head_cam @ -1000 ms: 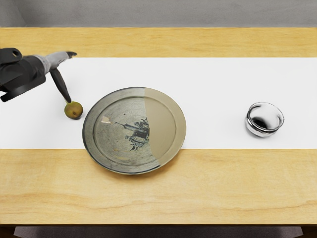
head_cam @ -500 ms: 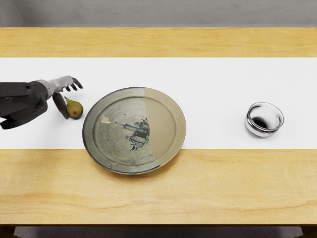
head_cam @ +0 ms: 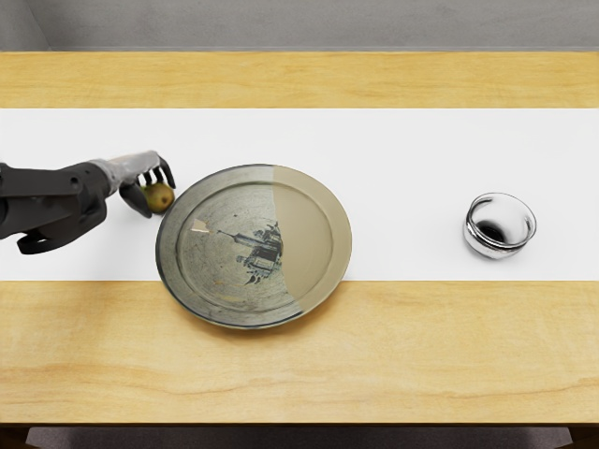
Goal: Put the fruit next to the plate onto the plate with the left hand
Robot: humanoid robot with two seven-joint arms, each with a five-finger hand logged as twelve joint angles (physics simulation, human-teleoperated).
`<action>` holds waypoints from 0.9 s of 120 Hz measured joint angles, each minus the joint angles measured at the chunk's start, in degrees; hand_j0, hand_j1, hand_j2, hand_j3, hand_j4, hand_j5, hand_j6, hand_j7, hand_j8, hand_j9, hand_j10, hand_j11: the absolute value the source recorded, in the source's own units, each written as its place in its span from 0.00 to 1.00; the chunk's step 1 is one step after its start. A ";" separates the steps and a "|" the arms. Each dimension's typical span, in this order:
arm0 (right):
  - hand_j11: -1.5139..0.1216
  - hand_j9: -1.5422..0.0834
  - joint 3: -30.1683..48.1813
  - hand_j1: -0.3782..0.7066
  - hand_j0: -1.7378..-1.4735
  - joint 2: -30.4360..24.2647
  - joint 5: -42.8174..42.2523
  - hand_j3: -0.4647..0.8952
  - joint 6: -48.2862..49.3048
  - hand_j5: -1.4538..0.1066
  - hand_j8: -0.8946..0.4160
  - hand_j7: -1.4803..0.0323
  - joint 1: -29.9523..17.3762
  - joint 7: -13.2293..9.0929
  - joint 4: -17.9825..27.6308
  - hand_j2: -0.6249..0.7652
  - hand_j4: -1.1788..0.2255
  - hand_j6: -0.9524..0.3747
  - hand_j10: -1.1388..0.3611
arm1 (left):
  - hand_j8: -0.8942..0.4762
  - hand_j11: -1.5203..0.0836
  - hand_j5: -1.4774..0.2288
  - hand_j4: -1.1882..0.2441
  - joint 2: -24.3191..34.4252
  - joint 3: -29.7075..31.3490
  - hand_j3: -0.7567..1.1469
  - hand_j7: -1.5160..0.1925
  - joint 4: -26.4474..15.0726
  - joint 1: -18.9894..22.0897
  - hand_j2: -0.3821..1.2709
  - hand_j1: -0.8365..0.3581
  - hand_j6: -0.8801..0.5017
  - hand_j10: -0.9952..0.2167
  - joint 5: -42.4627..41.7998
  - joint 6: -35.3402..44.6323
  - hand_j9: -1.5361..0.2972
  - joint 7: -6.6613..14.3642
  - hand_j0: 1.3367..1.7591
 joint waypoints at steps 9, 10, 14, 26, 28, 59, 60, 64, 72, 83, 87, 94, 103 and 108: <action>0.91 0.94 0.00 0.05 0.30 0.00 0.00 0.34 0.00 0.92 0.67 0.96 0.00 0.00 0.00 0.45 0.83 0.71 0.75 | 0.37 0.45 0.45 0.36 -0.12 0.14 0.40 0.45 0.00 0.06 0.41 0.46 0.29 0.41 0.09 -0.33 0.41 0.06 0.76; 0.91 0.94 0.00 0.05 0.30 0.00 0.00 0.34 0.00 0.92 0.67 0.96 0.00 0.00 0.00 0.45 0.83 0.71 0.75 | 0.37 0.44 0.45 0.35 -0.12 0.14 0.40 0.45 0.00 0.07 0.41 0.46 0.28 0.39 0.12 -0.35 0.41 0.07 0.76; 0.91 0.94 0.00 0.05 0.30 0.00 0.01 0.34 0.00 0.92 0.67 0.96 0.00 0.00 0.00 0.45 0.83 0.71 0.75 | 0.33 0.43 0.46 0.31 -0.12 0.17 0.40 0.46 0.03 0.11 0.44 0.49 0.24 0.35 0.21 -0.38 0.42 0.05 0.76; 0.91 0.94 0.00 0.05 0.30 0.00 0.01 0.34 0.00 0.92 0.67 0.96 0.00 0.00 0.00 0.45 0.83 0.71 0.75 | 0.27 0.39 0.45 0.25 -0.12 0.20 0.40 0.45 0.10 0.16 0.44 0.52 0.19 0.32 0.41 -0.81 0.42 0.07 0.75; 0.91 0.94 0.00 0.05 0.30 0.00 0.01 0.34 0.00 0.92 0.67 0.96 0.00 0.00 0.00 0.45 0.83 0.71 0.75 | 0.27 0.38 0.45 0.25 -0.12 0.18 0.40 0.45 0.11 0.16 0.43 0.53 0.19 0.29 0.49 -1.07 0.41 0.11 0.75; 0.91 0.94 0.00 0.05 0.30 0.00 0.00 0.34 0.00 0.92 0.67 0.96 0.00 0.00 0.00 0.45 0.83 0.71 0.75 | 0.43 0.31 0.28 0.40 1.87 -0.25 0.40 0.31 -1.00 -1.22 0.53 0.43 0.37 0.32 -0.33 -4.17 0.30 0.24 0.75; 0.91 0.94 0.00 0.05 0.30 0.00 0.00 0.34 0.00 0.92 0.67 0.96 0.00 0.00 0.00 0.45 0.83 0.71 0.75 | 0.43 0.31 0.27 0.40 2.04 -0.24 0.40 0.30 -1.15 -1.50 0.57 0.43 0.37 0.32 -0.45 -4.23 0.30 0.24 0.75; 0.91 0.94 0.00 0.05 0.30 0.00 0.01 0.34 0.00 0.92 0.67 0.96 0.00 0.00 0.00 0.45 0.83 0.71 0.75 | 0.42 0.31 0.25 0.41 2.58 -0.29 0.40 0.29 -1.82 -2.56 0.54 0.44 0.38 0.29 -0.72 -4.39 0.30 0.22 0.75; 0.91 0.94 0.00 0.05 0.30 0.00 0.01 0.34 0.00 0.92 0.67 0.96 0.00 0.00 0.00 0.45 0.83 0.71 0.75 | 0.40 0.30 0.25 0.41 3.74 -0.41 0.40 0.28 -3.58 -4.83 0.57 0.42 0.38 0.29 -1.10 -4.48 0.28 0.21 0.76; 0.91 0.94 0.00 0.05 0.30 0.00 0.01 0.34 0.00 0.92 0.67 0.96 0.00 0.00 0.00 0.45 0.83 0.71 0.75 | 0.43 0.29 0.24 0.43 3.96 -0.77 0.40 0.27 -5.21 -6.40 0.56 0.43 0.39 0.29 -1.51 -5.30 0.27 0.17 0.75; 0.91 0.94 0.00 0.05 0.30 0.00 0.01 0.34 0.00 0.92 0.67 0.96 0.00 0.00 0.00 0.45 0.83 0.71 0.75 | 0.43 0.29 0.24 0.43 4.22 -0.98 0.40 0.27 -5.58 -6.94 0.58 0.42 0.39 0.27 -1.56 -5.84 0.27 0.18 0.75; 0.91 0.94 0.00 0.05 0.30 0.00 0.00 0.34 0.00 0.92 0.67 0.96 0.00 0.00 0.00 0.45 0.83 0.71 0.75 | 0.41 0.29 0.24 0.42 5.02 -1.62 0.40 0.27 -6.18 -7.58 0.61 0.40 0.37 0.24 -1.66 -6.84 0.26 0.18 0.75; 0.91 0.94 0.00 0.05 0.30 0.00 0.01 0.34 0.00 0.92 0.67 0.96 0.00 0.00 0.00 0.45 0.83 0.71 0.75 | 0.38 0.28 0.23 0.42 5.13 -2.29 0.40 0.26 -6.67 -8.91 0.63 0.39 0.38 0.22 -2.10 -8.13 0.26 0.17 0.75; 0.91 0.94 0.00 0.05 0.30 0.00 0.01 0.34 0.00 0.92 0.67 0.96 0.00 0.00 0.00 0.45 0.83 0.71 0.75 | 0.38 0.29 0.22 0.42 5.42 -2.86 0.40 0.26 -6.85 -9.36 0.59 0.41 0.38 0.21 -2.30 -9.01 0.26 0.18 0.76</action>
